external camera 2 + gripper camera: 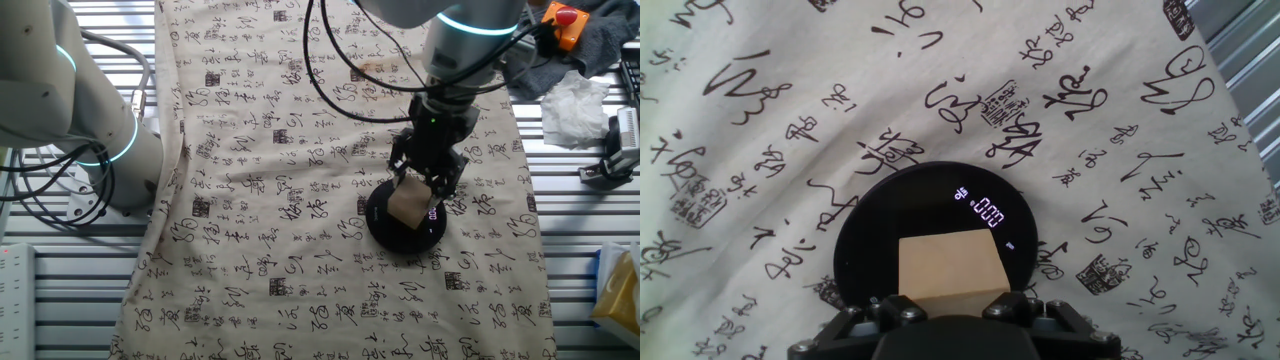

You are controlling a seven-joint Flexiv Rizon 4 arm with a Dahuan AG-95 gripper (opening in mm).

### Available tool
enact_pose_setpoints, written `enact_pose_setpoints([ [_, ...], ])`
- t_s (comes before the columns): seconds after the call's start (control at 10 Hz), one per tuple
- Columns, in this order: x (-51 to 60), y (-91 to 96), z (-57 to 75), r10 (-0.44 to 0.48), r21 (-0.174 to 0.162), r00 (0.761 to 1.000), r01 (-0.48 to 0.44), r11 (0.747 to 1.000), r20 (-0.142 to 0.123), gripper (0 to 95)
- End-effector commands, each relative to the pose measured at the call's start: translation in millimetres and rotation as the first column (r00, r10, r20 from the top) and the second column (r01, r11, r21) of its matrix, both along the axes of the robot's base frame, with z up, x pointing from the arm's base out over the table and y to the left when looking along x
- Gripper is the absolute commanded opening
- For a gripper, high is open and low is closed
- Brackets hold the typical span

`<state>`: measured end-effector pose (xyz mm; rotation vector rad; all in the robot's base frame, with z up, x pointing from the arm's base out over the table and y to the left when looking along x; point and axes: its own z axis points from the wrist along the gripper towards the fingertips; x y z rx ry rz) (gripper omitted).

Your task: Place the block on the scale

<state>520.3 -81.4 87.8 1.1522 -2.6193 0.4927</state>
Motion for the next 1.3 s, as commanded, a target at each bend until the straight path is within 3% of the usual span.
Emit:
enact_pose_setpoints([
  [0.1,0.3,-0.4,-2.1,0.002,-0.002,1.0,-0.002,1.0,0.005,0.0],
  [1.3,-0.7,-1.3,-11.9,0.008,0.0,1.0,-0.008,1.0,0.03,0.0],
])
